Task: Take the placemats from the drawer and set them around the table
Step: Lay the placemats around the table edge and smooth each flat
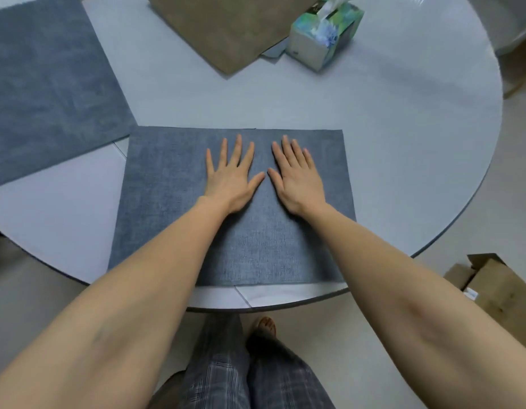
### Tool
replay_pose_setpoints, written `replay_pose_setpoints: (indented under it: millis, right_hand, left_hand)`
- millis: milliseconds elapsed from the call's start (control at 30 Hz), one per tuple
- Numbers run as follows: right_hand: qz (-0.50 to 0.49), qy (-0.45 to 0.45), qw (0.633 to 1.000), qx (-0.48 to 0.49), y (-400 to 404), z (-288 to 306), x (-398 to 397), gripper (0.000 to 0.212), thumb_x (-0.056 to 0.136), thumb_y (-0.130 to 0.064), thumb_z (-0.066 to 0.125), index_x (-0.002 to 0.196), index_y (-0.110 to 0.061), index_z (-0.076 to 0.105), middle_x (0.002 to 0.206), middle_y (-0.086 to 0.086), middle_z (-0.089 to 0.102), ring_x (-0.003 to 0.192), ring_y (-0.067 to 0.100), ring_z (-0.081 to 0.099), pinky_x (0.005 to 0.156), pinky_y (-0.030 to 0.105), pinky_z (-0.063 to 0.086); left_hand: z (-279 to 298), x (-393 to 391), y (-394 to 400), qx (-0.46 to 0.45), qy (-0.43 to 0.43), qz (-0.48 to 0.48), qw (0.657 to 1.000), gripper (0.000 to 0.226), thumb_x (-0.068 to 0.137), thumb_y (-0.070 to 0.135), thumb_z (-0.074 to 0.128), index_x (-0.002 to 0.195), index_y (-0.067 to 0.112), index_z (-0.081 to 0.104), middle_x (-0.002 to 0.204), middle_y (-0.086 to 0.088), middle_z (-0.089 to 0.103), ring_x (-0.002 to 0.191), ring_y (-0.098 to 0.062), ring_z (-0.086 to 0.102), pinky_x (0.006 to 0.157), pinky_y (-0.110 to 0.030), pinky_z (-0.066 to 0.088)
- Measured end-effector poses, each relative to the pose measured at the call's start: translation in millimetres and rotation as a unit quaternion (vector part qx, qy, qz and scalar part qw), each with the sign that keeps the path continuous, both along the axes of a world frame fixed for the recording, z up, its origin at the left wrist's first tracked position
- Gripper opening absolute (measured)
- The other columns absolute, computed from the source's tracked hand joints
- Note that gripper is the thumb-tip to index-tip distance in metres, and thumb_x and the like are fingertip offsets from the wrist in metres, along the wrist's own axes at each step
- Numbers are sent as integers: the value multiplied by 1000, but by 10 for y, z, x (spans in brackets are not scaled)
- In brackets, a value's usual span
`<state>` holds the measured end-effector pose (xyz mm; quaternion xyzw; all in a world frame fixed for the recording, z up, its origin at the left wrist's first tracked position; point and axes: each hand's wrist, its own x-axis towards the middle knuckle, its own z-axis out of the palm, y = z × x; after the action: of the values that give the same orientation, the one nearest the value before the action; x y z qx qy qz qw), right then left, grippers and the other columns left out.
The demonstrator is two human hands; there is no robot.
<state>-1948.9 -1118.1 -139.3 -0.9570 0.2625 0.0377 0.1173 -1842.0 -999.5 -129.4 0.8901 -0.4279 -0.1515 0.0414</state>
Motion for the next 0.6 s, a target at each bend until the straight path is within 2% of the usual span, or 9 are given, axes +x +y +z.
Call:
replay_pose_setpoints:
  millis: [67,133,267,333,433,467,600]
  right_hand:
    - [-50,0,998,-27,-214,-60,-30,58,102,-43,23,154,-21,9,162,1,3,149,18,0,120,35,-4]
    - [-150,9,988,-30,-450,-75,-125,59,101,-42,21,154,-20,6,162,1,1,149,18,-1,121,38,-3]
    - [-279,37,959,-15,-676,32,-148,63,102,-39,20,153,-8,1,162,7,-2,149,22,-2,121,40,-2]
    - [-264,-2,964,-19,-528,93,-2,63,102,-35,24,152,-2,4,161,13,0,149,23,-1,122,38,-1]
    - [-170,-47,984,2,-54,49,169,60,102,-30,28,152,-3,8,161,13,5,149,21,2,121,34,-2]
    - [-157,-44,987,-2,83,7,176,59,102,-31,26,152,-4,9,161,12,6,149,21,3,121,34,-1]
    - [-157,-28,987,-35,190,-109,146,59,102,-35,23,152,-7,11,161,9,8,149,19,4,122,35,1]
  left_hand:
    - [-104,6,9,5,-28,-2,1000,70,97,60,19,155,27,-2,162,0,-12,149,-26,-13,117,-53,-12]
    - [-114,10,23,9,-23,-3,1000,70,97,60,18,155,27,-4,162,1,-13,148,-25,-14,117,-52,-13]
    - [-50,9,7,25,5,-7,1000,69,98,58,19,155,27,-4,161,1,-15,148,-26,-16,117,-52,-13]
    - [-9,29,-14,13,-1,1,1000,64,100,52,25,155,26,6,163,-1,-4,149,-27,-7,117,-51,-8]
    - [76,138,-122,-78,-34,-13,996,54,99,37,29,151,22,29,158,-3,25,144,-28,21,116,-45,10]
    - [73,184,-173,-88,-33,-42,995,53,100,35,28,151,22,29,158,-2,26,145,-27,21,117,-43,10]
    - [-108,217,-274,-33,-50,-126,990,54,103,39,24,155,26,12,163,3,6,150,-25,1,120,-44,-1]
